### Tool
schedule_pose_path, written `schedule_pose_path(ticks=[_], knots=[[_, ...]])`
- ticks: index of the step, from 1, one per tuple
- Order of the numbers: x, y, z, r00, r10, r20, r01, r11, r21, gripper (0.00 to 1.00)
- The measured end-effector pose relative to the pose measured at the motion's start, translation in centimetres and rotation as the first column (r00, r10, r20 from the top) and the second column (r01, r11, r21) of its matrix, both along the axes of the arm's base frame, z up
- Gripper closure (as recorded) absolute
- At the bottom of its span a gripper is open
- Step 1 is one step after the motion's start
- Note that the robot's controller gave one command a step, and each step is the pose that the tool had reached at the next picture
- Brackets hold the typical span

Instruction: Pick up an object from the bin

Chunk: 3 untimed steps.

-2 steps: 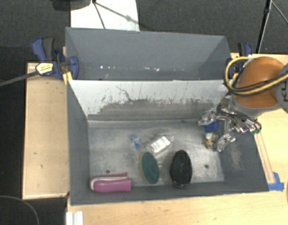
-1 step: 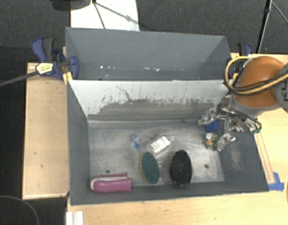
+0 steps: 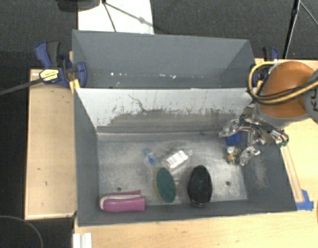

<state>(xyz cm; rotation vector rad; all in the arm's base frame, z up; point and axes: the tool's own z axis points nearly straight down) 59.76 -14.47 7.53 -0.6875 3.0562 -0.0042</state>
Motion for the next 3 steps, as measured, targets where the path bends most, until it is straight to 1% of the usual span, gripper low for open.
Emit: schedule_pose_path(ticks=[1,2,3], knots=[[0.2,0.0,0.1,1.0,0.002,0.002,-0.002,1.0,0.0,0.0],[0.1,0.3,0.2,1.0,0.005,-0.006,-0.005,1.0,0.005,1.0],[0.3,0.3,2.3,1.0,0.009,0.0,-0.009,1.0,0.0,1.0]])
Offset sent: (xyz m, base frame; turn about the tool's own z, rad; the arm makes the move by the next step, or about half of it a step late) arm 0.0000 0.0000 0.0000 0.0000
